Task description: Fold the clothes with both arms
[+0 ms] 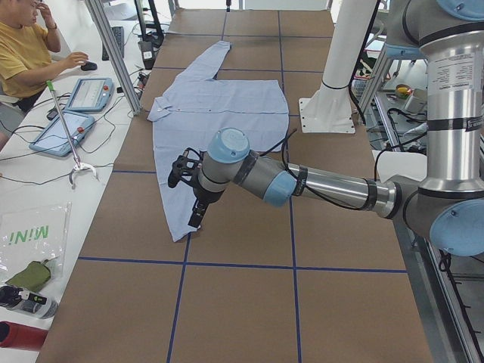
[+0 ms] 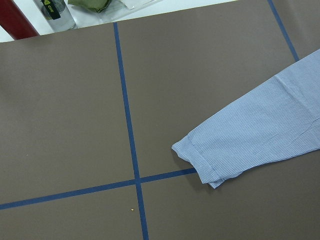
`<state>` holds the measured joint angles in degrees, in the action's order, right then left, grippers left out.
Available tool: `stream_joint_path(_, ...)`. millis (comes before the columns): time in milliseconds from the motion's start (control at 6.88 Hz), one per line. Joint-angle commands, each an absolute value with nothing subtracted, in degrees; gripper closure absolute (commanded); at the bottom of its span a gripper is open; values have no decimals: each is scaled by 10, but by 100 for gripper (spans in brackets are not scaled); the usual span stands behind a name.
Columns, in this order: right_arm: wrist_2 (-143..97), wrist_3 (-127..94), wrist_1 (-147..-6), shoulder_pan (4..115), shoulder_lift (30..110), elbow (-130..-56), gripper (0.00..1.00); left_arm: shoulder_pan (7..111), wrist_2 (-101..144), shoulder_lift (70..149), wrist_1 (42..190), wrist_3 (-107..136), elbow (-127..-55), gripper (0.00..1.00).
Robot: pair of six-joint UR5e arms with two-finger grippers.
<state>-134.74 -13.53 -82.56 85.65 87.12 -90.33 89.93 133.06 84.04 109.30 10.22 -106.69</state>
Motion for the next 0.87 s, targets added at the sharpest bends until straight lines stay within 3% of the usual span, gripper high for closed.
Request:
stream_joint_path(0,-1351,-132,-826,853,871,-901,0,892,1332,840,1093,105,-1068,0)
stream_joint_path(436,-1374,-142,-784,835,891,-899,0,857,1341,836,1097,103,-1059,0)
stream_joint_path(727,-1398,-278,-751,796,895,-904,0,817,1362,835,1111,120,-1063,0)
